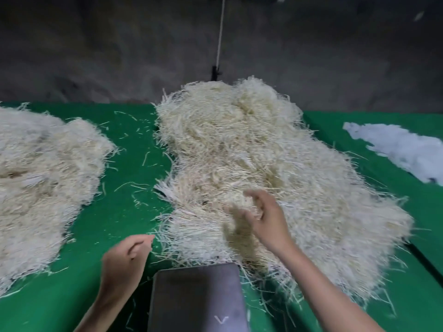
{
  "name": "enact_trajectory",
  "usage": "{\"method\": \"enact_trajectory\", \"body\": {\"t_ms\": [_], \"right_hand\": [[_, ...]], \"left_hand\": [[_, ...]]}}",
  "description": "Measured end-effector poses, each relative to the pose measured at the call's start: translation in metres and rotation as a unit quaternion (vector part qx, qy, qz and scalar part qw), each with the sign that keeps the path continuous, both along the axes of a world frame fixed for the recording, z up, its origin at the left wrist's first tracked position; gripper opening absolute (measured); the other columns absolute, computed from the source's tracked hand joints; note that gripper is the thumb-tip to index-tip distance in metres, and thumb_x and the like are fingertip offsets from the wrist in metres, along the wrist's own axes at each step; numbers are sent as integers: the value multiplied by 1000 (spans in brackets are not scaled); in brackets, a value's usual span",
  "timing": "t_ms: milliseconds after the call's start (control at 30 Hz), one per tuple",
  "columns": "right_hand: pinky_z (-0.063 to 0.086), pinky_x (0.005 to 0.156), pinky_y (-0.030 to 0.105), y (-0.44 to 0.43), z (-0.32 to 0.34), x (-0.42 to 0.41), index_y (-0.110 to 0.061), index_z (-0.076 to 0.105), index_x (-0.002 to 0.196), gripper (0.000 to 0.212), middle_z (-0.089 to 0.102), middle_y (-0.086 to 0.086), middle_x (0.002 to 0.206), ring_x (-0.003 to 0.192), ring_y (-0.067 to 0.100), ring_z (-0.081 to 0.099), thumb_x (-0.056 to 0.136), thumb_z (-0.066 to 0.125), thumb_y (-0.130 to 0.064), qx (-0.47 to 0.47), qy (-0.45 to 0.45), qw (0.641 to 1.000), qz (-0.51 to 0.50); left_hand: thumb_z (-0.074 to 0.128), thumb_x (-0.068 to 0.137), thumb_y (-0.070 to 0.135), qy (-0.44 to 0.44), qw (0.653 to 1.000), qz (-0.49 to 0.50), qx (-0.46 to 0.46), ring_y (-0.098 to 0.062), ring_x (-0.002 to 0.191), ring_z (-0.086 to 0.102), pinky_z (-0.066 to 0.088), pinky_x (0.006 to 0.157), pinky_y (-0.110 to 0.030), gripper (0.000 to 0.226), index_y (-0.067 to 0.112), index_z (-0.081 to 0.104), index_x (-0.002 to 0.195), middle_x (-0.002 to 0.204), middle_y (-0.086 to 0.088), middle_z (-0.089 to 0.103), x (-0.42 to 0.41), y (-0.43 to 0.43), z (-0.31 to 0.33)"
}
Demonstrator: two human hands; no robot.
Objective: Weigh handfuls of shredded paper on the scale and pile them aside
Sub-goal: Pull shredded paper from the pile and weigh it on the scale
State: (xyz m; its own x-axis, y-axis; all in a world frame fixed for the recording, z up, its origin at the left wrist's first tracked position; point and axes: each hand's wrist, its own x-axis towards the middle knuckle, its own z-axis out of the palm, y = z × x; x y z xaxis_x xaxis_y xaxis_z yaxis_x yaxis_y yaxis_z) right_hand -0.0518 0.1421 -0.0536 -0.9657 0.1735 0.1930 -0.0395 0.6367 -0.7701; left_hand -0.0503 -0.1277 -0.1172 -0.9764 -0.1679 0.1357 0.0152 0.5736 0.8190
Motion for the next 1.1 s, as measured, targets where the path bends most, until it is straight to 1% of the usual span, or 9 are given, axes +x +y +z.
{"method": "enact_trajectory", "body": {"t_ms": [167, 333, 467, 567, 700, 833, 933, 1033, 1100], "right_hand": [[-6, 114, 56, 99, -14, -29, -43, -30, 139, 131, -43, 7, 145, 135, 33, -32, 71, 81, -34, 258, -149, 952, -66], [-8, 109, 55, 119, -31, -70, -50, -44, 126, 148, -52, 6, 137, 135, 38, -28, 60, 87, -28, 267, -154, 948, -75], [43, 102, 45, 135, -31, -98, -39, 5, 148, 102, 3, 18, 157, 124, 33, 47, 78, 73, -12, 185, -162, 968, -51], [51, 59, 20, 139, 1, -110, -16, 54, 127, 41, 65, 3, 108, 76, 5, 64, 87, 60, -8, -39, -51, 997, -38], [39, 41, 12, 141, 82, -114, -17, 56, 121, 43, 63, -5, 105, 49, 0, 54, 83, 60, 0, -225, 61, 972, -7], [38, 42, 13, 131, 102, -88, -17, 43, 137, 58, 59, -6, 110, 48, 0, 49, 84, 60, -1, -282, 39, 959, 19], [42, 47, 8, 108, 64, -45, -19, 56, 119, 31, 61, -9, 86, 53, -9, 56, 91, 54, -6, -168, -27, 977, 127], [43, 54, 4, 115, 34, -26, -32, 56, 93, 22, 59, -11, 88, 64, -18, 56, 88, 60, -11, -86, -149, 935, 309], [47, 61, 7, 138, 29, -39, -33, 61, 94, 23, 64, -8, 102, 70, -13, 59, 84, 66, -13, -104, -172, 926, 320]], "left_hand": [[63, 87, 6, -15, 995, -41, 93, -8, 56, 54, 38, 48, -9, 24, 24, 69, 72, 59, 2, 65, 6, 76, 31], [60, 90, 10, -43, 989, -82, 117, -8, 56, 57, 45, 48, -17, 17, 24, 70, 88, 65, 10, 67, 12, 137, 53], [61, 90, 9, -36, 988, -81, 125, -4, 52, 54, 41, 46, -8, 17, 24, 68, 88, 65, 9, 64, 15, 167, 58], [65, 86, 13, -47, 981, -58, 181, 2, 67, 64, 45, 51, -6, 21, 27, 64, 102, 90, 9, 67, 8, 184, 67], [76, 61, 52, -162, 914, -86, 362, -18, 107, 58, 56, 82, -38, 87, 36, 38, 138, 138, 4, 47, -13, 213, 84], [72, 47, 78, -242, 799, -188, 518, -42, 138, 24, 34, 96, -70, 116, 50, 15, 144, 156, -7, 13, -36, 258, 95], [64, 72, 63, -270, 710, -157, 631, -40, 110, 59, 54, 80, -56, 79, 18, 46, 134, 125, -28, 55, -51, 277, 99], [70, 72, 24, -259, 779, -40, 570, -24, 56, 66, 53, 46, -29, 30, 2, 62, 90, 67, -12, 65, -54, 274, 92], [70, 66, 15, -229, 826, 27, 515, -24, 51, 63, 49, 41, -27, 34, -1, 62, 94, 71, -12, 64, -55, 265, 84]]}}
